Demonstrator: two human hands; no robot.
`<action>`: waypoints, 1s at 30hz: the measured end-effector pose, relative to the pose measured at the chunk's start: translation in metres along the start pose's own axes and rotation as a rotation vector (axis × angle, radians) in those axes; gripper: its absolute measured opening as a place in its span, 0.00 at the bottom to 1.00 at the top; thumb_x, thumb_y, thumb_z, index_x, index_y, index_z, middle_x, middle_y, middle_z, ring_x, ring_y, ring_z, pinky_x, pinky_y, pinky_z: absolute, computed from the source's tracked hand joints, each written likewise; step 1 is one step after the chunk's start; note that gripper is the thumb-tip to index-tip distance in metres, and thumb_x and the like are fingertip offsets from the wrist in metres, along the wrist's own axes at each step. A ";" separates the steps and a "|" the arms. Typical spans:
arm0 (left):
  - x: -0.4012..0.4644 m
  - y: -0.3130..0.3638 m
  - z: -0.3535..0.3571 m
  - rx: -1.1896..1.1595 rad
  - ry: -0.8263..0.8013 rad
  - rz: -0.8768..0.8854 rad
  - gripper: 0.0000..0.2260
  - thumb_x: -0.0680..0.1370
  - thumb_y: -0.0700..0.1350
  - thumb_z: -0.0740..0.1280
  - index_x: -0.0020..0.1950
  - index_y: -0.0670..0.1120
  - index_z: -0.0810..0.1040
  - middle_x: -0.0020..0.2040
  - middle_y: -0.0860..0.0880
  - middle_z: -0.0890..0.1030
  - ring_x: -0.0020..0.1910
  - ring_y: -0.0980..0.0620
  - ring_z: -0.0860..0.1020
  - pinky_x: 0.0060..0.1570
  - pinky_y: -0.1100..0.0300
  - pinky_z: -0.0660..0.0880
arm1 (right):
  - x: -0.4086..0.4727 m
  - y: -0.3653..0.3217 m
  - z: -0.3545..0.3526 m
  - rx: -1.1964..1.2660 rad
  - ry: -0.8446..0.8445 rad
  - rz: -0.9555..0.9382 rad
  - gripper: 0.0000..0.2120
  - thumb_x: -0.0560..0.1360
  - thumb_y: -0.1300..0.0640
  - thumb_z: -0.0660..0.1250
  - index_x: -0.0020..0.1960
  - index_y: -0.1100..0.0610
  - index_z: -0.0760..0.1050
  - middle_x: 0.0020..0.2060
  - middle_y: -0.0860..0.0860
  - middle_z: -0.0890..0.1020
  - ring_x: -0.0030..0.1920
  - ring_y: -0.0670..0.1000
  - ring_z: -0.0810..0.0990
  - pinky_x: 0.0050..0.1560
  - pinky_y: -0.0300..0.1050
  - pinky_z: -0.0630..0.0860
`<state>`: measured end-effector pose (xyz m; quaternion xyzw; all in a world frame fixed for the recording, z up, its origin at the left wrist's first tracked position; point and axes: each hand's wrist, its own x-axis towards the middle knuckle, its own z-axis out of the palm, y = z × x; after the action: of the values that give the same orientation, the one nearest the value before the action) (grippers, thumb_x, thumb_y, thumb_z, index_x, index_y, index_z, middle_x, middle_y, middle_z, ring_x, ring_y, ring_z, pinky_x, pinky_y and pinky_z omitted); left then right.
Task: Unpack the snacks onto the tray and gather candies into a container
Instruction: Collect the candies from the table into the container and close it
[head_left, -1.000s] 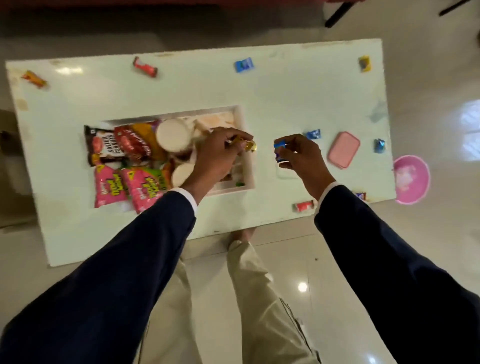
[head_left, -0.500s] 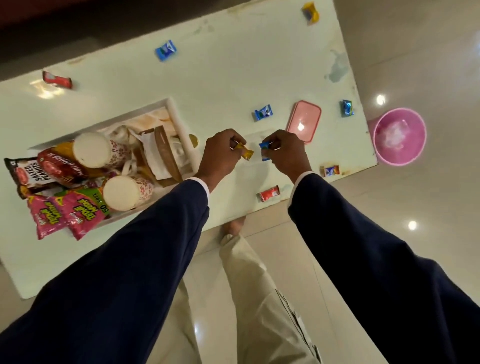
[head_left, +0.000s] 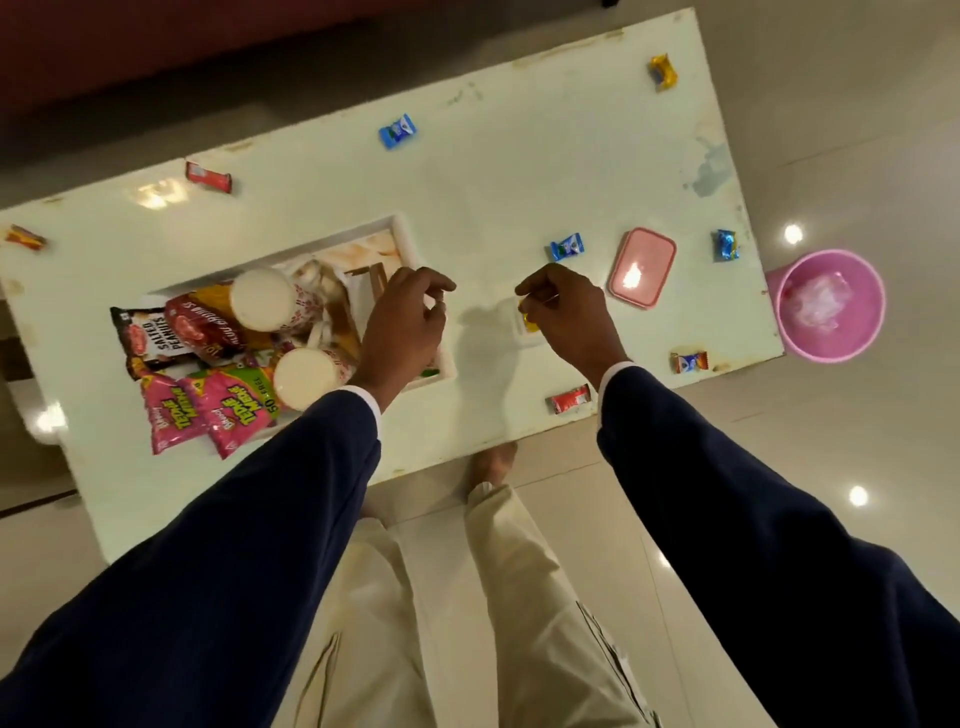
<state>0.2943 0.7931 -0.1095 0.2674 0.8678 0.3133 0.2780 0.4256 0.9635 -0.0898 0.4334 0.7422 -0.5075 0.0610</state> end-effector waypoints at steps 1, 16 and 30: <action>-0.003 -0.006 -0.013 0.018 0.031 0.013 0.12 0.78 0.37 0.65 0.57 0.52 0.79 0.55 0.52 0.77 0.48 0.54 0.78 0.53 0.54 0.79 | 0.000 -0.013 0.011 0.001 -0.024 -0.031 0.07 0.76 0.62 0.67 0.51 0.55 0.81 0.45 0.52 0.85 0.46 0.52 0.84 0.47 0.43 0.80; -0.078 -0.193 -0.237 0.012 0.444 -0.212 0.15 0.73 0.41 0.61 0.57 0.49 0.80 0.57 0.49 0.76 0.50 0.48 0.80 0.54 0.48 0.77 | 0.013 -0.207 0.253 -0.192 -0.304 -0.479 0.06 0.75 0.66 0.69 0.49 0.58 0.81 0.43 0.46 0.83 0.41 0.43 0.79 0.42 0.23 0.69; -0.021 -0.377 -0.326 0.026 0.257 -0.396 0.23 0.77 0.36 0.67 0.72 0.47 0.72 0.70 0.44 0.70 0.62 0.42 0.76 0.62 0.49 0.74 | 0.086 -0.289 0.428 -0.513 -0.345 -0.521 0.08 0.76 0.63 0.66 0.51 0.53 0.81 0.46 0.47 0.82 0.46 0.47 0.79 0.41 0.30 0.70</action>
<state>-0.0123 0.4018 -0.1520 0.0534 0.9355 0.2728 0.2180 0.0192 0.6371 -0.1367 0.1101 0.9086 -0.3696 0.1601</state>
